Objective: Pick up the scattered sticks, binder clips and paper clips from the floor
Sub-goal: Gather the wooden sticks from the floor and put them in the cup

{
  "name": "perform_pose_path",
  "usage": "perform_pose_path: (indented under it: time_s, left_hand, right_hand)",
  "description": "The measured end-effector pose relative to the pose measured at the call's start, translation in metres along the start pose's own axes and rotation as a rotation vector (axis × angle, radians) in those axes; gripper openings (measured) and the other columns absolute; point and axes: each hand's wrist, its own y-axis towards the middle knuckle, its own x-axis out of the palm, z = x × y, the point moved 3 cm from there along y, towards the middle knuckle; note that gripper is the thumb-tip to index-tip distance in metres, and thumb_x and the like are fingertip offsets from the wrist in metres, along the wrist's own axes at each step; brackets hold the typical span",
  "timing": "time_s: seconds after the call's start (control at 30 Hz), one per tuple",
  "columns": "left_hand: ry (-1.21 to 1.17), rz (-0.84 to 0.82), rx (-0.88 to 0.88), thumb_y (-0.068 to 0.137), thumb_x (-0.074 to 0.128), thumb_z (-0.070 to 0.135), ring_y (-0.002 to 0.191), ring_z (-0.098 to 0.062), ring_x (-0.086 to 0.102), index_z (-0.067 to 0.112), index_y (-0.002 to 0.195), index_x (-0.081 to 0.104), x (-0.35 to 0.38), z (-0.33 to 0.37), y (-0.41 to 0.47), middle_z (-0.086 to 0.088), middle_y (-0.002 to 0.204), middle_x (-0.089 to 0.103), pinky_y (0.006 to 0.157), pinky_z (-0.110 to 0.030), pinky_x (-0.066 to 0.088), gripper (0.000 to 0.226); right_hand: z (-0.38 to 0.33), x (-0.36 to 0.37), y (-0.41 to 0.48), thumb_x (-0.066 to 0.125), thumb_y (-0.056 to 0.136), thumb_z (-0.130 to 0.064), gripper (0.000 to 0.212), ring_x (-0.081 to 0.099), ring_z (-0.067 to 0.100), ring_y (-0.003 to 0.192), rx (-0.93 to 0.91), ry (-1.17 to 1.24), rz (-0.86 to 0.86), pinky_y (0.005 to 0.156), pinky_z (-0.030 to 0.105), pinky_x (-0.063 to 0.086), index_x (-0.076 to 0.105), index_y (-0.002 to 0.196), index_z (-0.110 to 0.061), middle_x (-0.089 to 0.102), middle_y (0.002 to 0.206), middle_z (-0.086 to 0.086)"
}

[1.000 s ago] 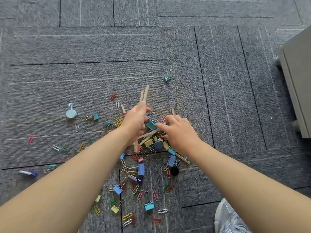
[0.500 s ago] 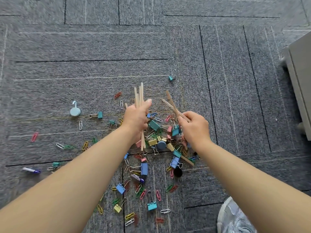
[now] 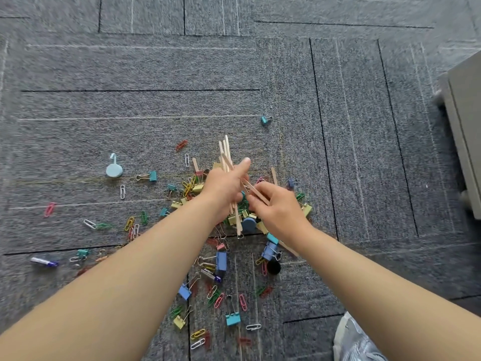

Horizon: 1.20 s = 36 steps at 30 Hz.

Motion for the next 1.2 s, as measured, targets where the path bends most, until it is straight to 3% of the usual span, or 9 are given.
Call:
perform_pose_path:
  time_s: [0.1,0.23,0.37,0.43,0.57,0.73,0.87,1.0,1.2]
  left_hand:
    - [-0.03,0.095,0.002,0.097,0.052,0.031,0.048,-0.01,0.042,0.008,0.093,0.052,-0.004,0.0,0.004,-0.003,0.071,0.054,0.038,-0.018,0.032,0.024]
    - [-0.005,0.147,-0.01,0.098,0.045,0.032,0.054,-0.015,0.043,0.008,0.092,0.052,-0.004,0.001,0.004,-0.002,0.067,0.051,0.048,-0.025,0.038,0.026]
    - [-0.111,0.207,0.016,0.102,0.036,0.034,0.058,-0.018,0.057,0.006,0.091,0.048,-0.003,0.007,0.003,-0.006,0.073,0.055,0.064,-0.036,0.058,0.032]
    - [-0.182,0.209,0.008,0.102,0.035,0.036,0.059,-0.019,0.061,0.009,0.087,0.042,-0.004,0.009,0.004,-0.009,0.08,0.055,0.067,-0.04,0.06,0.031]
    - [-0.221,0.129,-0.028,0.1,0.044,0.032,0.051,-0.009,0.045,0.008,0.098,0.045,-0.006,0.006,0.006,-0.002,0.08,0.046,0.038,-0.021,0.045,0.024]
    - [0.008,0.054,-0.002,0.093,0.058,0.033,0.058,-0.009,0.031,0.018,0.093,0.054,-0.004,0.0,0.008,0.001,0.082,0.046,0.042,-0.019,0.028,0.015]
    - [0.014,-0.023,-0.056,0.086,0.068,0.032,0.052,-0.008,0.029,0.016,0.099,0.056,0.001,-0.004,0.005,0.002,0.075,0.042,0.039,-0.019,0.026,0.024]
    - [0.0,-0.08,-0.07,0.085,0.069,0.032,0.05,-0.007,0.028,0.013,0.101,0.058,0.007,-0.006,0.0,0.0,0.077,0.043,0.037,-0.016,0.027,0.027]
    - [0.002,-0.101,-0.06,0.085,0.069,0.033,0.051,-0.007,0.028,0.016,0.096,0.059,0.013,-0.007,-0.002,-0.005,0.091,0.046,0.038,-0.017,0.025,0.023]
  right_hand:
    - [0.001,-0.007,0.003,0.069,0.078,-0.023,0.007,0.049,0.01,0.061,0.022,0.098,-0.097,0.06,0.028,0.041,0.063,0.081,-0.02,0.057,0.066,-0.005]
    - [0.006,-0.02,0.01,0.069,0.066,-0.033,0.029,0.054,0.012,0.068,0.076,0.145,-0.087,0.065,0.028,0.045,0.062,0.09,-0.02,0.06,0.078,0.001]
    - [0.011,-0.02,0.016,0.063,0.057,-0.018,0.038,0.049,0.014,0.077,0.158,0.194,-0.149,0.071,0.032,0.045,0.058,0.095,-0.022,0.051,0.089,0.003]
    - [0.017,-0.022,0.017,0.057,0.063,-0.01,0.034,0.052,0.016,0.085,0.197,0.094,-0.114,0.078,0.036,0.048,0.058,0.095,-0.021,0.053,0.096,0.003]
    - [0.032,-0.031,0.022,0.054,0.091,-0.018,0.009,0.055,0.019,0.088,0.255,-0.357,0.156,0.077,0.034,0.047,0.056,0.099,-0.016,0.057,0.102,0.004]
    - [0.04,-0.023,0.025,0.051,0.096,-0.028,0.018,0.06,0.026,0.086,0.381,-0.584,0.041,0.074,0.039,0.052,0.053,0.099,-0.01,0.062,0.093,0.007]
    - [0.036,-0.023,0.025,0.045,0.098,-0.025,0.016,0.055,0.024,0.084,0.339,-0.502,0.026,0.072,0.038,0.047,0.05,0.093,-0.011,0.058,0.091,0.005]
    - [0.025,-0.024,0.013,0.043,0.098,-0.024,0.017,0.051,0.024,0.067,0.216,-0.246,0.212,0.061,0.04,0.043,0.046,0.086,-0.011,0.056,0.077,0.006]
    - [0.018,-0.026,0.012,0.057,0.09,-0.017,0.004,0.058,0.016,0.078,0.187,-0.092,0.236,0.072,0.031,0.048,0.057,0.094,-0.016,0.061,0.082,-0.004]
